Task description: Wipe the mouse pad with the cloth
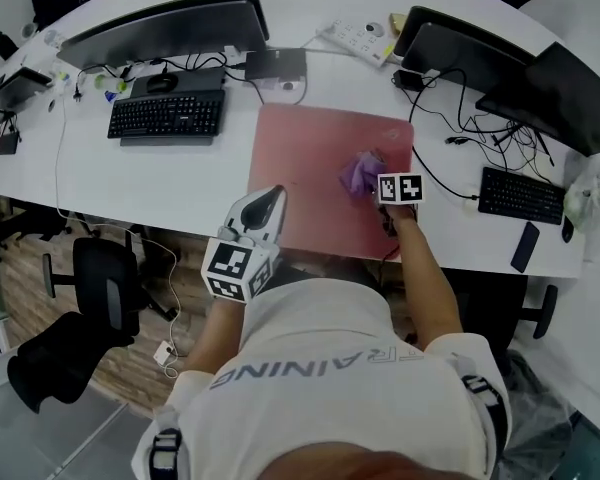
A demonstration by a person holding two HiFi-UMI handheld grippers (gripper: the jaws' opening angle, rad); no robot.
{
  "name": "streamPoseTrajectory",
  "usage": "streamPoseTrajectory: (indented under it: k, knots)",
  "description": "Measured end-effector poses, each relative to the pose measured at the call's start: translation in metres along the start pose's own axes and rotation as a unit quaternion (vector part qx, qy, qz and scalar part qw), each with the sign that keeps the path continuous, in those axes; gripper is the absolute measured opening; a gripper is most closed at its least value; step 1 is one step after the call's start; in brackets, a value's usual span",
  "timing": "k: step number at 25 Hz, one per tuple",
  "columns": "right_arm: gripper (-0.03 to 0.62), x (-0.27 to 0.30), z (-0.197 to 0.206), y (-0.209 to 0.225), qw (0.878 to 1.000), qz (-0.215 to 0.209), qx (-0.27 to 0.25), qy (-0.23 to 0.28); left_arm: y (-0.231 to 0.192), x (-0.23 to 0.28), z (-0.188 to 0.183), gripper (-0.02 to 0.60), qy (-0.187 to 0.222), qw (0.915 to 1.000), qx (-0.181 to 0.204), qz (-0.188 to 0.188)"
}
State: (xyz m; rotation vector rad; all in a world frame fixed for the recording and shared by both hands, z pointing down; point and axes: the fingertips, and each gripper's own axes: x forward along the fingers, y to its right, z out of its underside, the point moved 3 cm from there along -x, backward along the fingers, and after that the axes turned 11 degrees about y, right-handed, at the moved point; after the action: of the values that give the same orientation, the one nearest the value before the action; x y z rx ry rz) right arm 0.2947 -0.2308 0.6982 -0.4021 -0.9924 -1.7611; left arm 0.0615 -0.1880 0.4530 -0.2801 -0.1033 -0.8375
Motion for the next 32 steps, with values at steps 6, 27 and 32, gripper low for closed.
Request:
streamPoseTrajectory:
  k: [6, 27, 32]
  knots:
    - [0.087, -0.032, 0.004, 0.039, 1.000, 0.024, 0.017, 0.010, 0.017, 0.018, 0.002, 0.032, -0.005, 0.9998, 0.010, 0.017]
    - [0.087, -0.098, -0.021, 0.021, 0.992, 0.099, -0.034, 0.076, -0.049, -0.028, -0.002, 0.032, 0.015, 0.9994, -0.014, -0.028]
    - [0.087, -0.073, -0.029, -0.094, 0.994, 0.012, -0.014, 0.111, -0.090, -0.069, -0.005, 0.032, 0.017, 0.9994, -0.015, -0.026]
